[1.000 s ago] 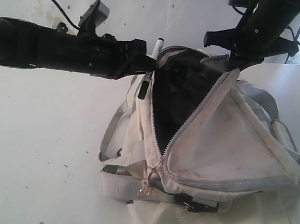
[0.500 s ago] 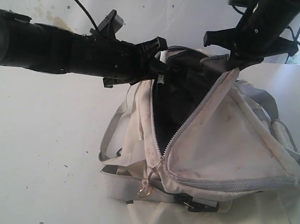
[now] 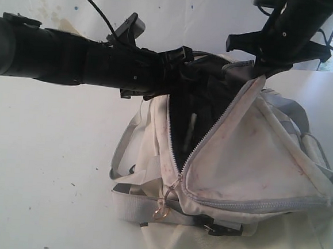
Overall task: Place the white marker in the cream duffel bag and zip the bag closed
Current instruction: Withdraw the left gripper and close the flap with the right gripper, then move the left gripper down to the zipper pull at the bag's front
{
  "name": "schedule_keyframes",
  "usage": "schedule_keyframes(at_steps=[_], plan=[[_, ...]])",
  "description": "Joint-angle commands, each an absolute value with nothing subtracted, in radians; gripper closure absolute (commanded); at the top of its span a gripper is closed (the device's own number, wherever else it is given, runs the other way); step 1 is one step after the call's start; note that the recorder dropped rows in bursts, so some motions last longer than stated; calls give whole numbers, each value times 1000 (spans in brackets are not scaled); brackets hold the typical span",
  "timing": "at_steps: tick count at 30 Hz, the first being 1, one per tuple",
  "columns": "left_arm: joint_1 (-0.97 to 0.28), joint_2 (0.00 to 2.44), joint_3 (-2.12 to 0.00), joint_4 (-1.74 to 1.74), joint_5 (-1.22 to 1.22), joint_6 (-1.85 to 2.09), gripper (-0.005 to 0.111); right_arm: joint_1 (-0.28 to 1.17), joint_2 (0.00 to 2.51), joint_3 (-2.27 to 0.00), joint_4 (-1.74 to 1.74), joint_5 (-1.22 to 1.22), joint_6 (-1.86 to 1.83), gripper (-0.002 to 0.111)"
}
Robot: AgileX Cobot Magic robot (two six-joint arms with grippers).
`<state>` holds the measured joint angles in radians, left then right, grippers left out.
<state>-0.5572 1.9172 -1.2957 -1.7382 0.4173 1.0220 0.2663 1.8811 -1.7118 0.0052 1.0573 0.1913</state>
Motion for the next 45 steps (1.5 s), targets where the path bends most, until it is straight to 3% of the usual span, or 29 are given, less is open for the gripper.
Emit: schedule_keyframes(at_steps=[1,8,17,23,27,39,45], plan=[[-560,1915,-1304,-1737,421,1029,35,259,1867,-1714,0,1048,179,108],[-560,1869,-1304,-1539,387,1017,34,259,1867,-1714,7,1048,179,108],[-558,1766,-1304,-1056,323,700,34,259,1867,-1714,122,997,179,108],[-544,1741,-1304,-602,404,419,34,259,1867,-1714,194,912,179,108],[-504,1741,-1304,-482,530,328,34,259,1867,-1714,241,831,179,106],[-460,1741,-1304,-424,798,328,34,259,1917,-1714,312,789,181,51],[-460,1738,-1304,-343,916,328,34,259,1917,-1714,340,836,179,47]])
